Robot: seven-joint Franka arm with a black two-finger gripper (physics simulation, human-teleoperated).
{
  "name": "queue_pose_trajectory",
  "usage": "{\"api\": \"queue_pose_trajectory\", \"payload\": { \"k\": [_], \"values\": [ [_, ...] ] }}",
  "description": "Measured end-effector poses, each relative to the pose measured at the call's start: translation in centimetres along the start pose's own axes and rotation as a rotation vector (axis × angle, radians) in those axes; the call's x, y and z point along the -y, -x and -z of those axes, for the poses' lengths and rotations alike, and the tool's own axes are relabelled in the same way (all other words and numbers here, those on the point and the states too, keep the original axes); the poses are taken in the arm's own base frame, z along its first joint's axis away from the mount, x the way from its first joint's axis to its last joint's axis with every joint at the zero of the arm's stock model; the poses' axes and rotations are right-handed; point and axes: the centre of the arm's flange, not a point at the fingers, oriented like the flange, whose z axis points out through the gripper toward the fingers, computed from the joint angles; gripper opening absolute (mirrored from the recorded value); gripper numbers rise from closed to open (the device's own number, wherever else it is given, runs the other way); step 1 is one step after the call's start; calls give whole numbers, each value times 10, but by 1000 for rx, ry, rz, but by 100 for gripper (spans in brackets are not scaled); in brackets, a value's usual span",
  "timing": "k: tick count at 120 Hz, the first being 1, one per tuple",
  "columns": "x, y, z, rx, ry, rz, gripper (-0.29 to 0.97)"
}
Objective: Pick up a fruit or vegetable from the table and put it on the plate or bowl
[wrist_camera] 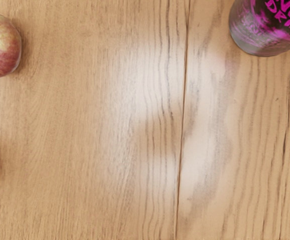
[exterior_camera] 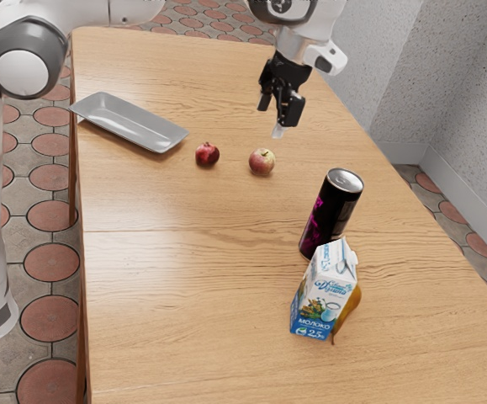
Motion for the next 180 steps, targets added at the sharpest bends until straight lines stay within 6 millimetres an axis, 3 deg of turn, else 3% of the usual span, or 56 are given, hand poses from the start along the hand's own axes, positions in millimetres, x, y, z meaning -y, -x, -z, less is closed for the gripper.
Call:
{"api": "queue_pose_trajectory", "payload": {
  "k": [24, 31, 44, 66, 75, 92, 102, 119, 132, 145, 159, 180],
  "values": [
    [-11, -1, -6, -6, 4, -38, 68],
    [-6, -3, -22, 23, 21, -32, 68],
    [29, -6, -57, 86, 72, 33, 68],
    [90, -2, -97, 144, 114, 142, 68],
    [107, 10, -118, 155, 125, 173, 68],
    [140, 26, -132, 133, 138, 228, 68],
    [152, 48, -143, 121, 150, 252, 68],
    [126, 57, -143, 76, 148, 196, 68],
    [123, 68, -143, 48, 150, 186, 68],
    [130, 72, -141, 24, 134, 192, 68],
    [157, 78, -140, 5, 118, 229, 68],
    [163, 72, -146, -6, 100, 224, 68]
  ]
}}
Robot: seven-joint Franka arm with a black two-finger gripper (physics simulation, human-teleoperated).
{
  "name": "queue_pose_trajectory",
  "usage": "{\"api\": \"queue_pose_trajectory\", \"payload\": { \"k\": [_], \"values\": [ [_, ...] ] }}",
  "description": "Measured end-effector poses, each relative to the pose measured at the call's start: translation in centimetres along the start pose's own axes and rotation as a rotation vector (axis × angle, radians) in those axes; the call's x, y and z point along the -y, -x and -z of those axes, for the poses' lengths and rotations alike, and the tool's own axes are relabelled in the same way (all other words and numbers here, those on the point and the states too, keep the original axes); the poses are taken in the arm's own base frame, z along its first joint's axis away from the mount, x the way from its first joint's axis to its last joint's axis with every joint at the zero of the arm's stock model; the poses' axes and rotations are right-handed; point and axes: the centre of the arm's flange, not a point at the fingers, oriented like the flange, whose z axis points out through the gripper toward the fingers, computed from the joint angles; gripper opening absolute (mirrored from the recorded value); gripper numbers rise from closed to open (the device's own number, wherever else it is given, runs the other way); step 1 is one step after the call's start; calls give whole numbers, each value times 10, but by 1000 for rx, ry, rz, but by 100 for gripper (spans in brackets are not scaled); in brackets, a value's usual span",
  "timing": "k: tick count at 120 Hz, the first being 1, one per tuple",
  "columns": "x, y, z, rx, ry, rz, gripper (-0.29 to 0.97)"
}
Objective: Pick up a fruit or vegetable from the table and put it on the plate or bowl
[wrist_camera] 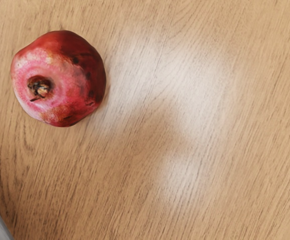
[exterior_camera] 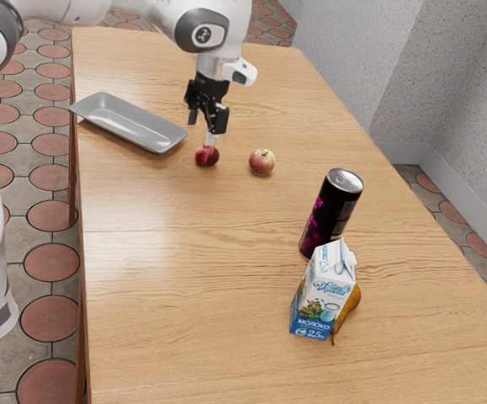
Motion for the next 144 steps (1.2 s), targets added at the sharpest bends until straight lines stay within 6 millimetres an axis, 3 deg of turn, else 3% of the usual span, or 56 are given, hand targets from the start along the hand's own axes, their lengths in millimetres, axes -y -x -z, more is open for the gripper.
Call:
{"api": "queue_pose_trajectory", "payload": {
  "k": [30, 61, 74, 144],
  "values": [
    [30, -4, -8, -6, 2, 31, 68],
    [44, -35, -10, -28, -17, 22, 68],
    [44, -45, -17, -22, -23, 7, 68],
    [35, -61, -39, -5, -15, -57, 68]
  ]
}}
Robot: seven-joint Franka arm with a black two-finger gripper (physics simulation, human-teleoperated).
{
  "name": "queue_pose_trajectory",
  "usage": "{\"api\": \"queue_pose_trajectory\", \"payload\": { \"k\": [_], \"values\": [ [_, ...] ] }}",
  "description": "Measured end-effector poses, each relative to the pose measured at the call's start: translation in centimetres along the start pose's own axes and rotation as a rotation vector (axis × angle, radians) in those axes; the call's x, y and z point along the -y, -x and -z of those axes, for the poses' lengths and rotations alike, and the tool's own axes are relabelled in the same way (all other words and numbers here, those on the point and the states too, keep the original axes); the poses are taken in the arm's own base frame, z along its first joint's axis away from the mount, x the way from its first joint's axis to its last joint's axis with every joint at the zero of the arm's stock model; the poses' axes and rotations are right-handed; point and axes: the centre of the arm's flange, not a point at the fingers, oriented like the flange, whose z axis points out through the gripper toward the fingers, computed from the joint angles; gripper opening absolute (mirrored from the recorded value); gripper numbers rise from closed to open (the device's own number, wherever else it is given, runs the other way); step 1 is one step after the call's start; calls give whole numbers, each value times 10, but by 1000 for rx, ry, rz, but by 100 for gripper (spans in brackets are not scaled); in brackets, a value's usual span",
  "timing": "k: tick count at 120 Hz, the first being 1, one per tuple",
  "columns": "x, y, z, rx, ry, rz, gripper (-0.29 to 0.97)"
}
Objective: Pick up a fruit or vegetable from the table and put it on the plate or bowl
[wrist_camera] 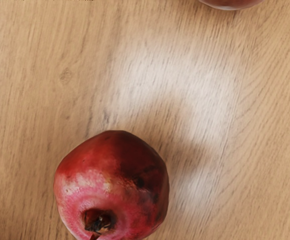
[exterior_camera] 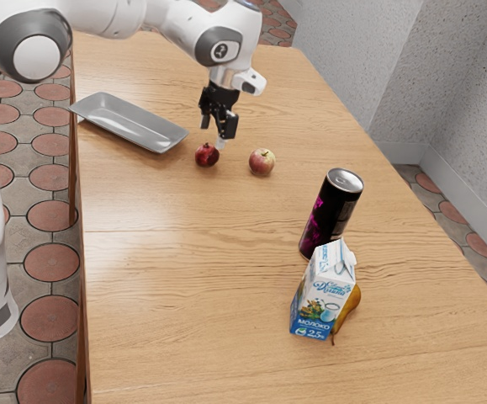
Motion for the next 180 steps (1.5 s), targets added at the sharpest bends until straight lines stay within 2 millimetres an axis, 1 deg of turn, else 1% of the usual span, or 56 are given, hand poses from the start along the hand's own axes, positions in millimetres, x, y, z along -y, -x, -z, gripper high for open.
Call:
{"api": "queue_pose_trajectory", "payload": {
  "k": [37, 48, 73, 98, 110, 147, 166, 180],
  "values": [
    [6, -5, 4, -18, -3, -4, 68],
    [3, -12, 8, -28, -5, -11, 68],
    [-16, -19, 9, -35, -1, -47, 68],
    [-11, -17, 10, -37, 4, -40, 68],
    [-9, -13, 11, -38, 8, -37, 68],
    [-5, 16, 12, -33, 29, -30, 68],
    [0, 23, 8, -25, 34, -19, 68],
    [4, 30, 9, -25, 38, -12, 68]
  ]
}}
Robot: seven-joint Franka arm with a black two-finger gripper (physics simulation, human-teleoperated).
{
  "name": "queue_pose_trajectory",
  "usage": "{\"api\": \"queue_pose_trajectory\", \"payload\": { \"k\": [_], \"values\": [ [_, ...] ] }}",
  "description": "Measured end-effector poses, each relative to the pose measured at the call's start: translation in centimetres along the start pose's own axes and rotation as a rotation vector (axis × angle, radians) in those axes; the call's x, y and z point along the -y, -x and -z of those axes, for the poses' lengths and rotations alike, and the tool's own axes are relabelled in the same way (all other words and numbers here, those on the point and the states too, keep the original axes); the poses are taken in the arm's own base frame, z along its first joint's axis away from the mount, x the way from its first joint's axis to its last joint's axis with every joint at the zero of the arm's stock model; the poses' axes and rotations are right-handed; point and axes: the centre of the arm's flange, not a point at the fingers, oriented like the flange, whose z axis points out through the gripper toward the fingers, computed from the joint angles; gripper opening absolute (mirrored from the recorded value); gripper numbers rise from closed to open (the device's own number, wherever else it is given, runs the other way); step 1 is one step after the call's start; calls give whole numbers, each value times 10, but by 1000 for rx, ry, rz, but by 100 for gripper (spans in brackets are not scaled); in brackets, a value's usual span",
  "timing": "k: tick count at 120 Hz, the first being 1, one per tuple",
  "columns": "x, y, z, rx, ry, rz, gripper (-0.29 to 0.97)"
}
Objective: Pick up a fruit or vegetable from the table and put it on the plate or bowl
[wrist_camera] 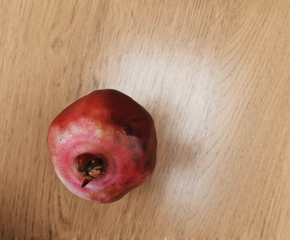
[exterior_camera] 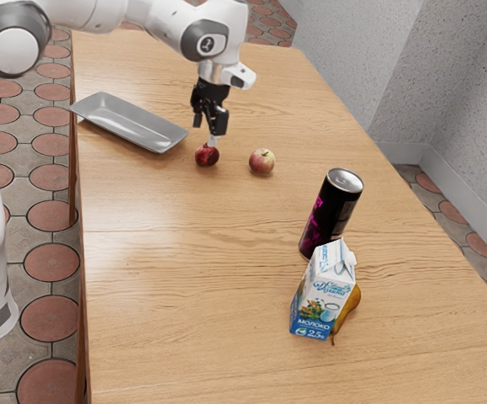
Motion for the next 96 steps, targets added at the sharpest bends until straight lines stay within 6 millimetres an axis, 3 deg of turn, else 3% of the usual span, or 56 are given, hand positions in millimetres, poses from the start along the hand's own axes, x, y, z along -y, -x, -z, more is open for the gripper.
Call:
{"api": "queue_pose_trajectory", "payload": {
  "k": [37, 50, 84, 96],
  "values": [
    [31, 4, 3, -6, -4, 46, 68],
    [41, -2, 0, -4, -9, 57, 68],
    [52, -18, -3, -5, -22, 60, 68],
    [48, -24, -5, -3, -24, 48, 68]
  ]
}}
